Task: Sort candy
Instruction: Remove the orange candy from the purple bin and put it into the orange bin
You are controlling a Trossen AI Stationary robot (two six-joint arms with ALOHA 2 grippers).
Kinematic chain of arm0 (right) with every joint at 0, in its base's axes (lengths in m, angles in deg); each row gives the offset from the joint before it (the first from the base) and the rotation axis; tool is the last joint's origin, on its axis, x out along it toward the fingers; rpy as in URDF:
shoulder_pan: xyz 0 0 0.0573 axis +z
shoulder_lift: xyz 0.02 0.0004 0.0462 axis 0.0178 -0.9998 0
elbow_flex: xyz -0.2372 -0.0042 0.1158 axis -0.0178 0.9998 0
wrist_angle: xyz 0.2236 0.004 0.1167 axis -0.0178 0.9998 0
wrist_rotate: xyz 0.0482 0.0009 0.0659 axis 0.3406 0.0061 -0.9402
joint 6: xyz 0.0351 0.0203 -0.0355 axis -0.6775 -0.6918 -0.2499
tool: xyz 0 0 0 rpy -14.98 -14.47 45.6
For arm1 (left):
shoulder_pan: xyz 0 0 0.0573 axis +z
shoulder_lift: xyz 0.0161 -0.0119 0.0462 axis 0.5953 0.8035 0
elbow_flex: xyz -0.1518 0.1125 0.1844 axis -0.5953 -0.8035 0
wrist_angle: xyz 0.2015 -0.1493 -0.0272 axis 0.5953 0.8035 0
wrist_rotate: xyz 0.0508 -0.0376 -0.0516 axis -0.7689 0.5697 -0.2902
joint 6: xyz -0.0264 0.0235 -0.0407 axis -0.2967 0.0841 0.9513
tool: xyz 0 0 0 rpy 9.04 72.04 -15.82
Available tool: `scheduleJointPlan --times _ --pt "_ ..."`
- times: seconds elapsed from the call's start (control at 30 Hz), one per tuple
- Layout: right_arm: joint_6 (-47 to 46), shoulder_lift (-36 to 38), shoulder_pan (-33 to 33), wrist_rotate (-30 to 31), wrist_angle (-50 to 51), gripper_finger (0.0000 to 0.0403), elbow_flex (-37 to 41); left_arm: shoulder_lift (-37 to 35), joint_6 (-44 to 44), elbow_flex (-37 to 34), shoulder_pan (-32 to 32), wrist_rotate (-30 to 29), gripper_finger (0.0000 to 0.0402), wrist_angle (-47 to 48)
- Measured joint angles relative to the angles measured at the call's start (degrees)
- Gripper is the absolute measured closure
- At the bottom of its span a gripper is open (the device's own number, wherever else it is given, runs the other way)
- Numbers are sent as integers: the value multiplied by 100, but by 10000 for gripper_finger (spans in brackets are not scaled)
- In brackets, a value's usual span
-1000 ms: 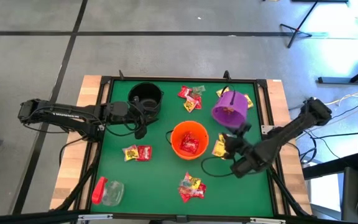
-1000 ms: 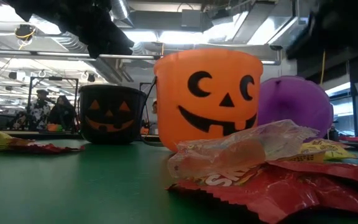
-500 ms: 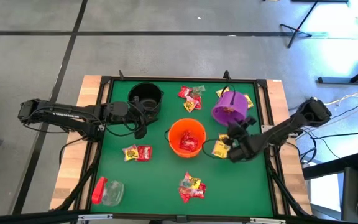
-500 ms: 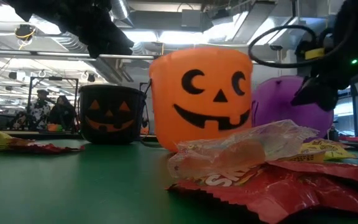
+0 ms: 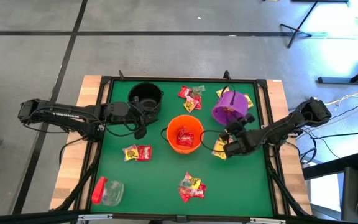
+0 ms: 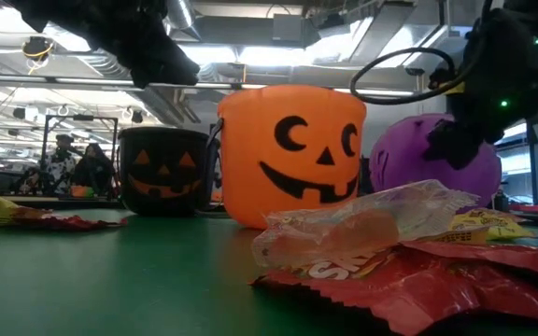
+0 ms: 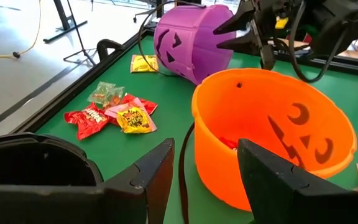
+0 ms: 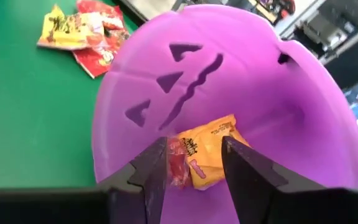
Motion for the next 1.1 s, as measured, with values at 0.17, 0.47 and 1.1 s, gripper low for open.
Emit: scheduleJointPlan --times 0.17,0.47,1.1 --pt "-1093 1 1 225 24 254 0 0 -2 0 2 7 234 38" --pt "-2828 0 0 686 165 254 0 0 -2 0 0 13 234 39" --pt "-2341 -4 -67 483 -316 254 739 15 -153 0 2 -28 234 88"
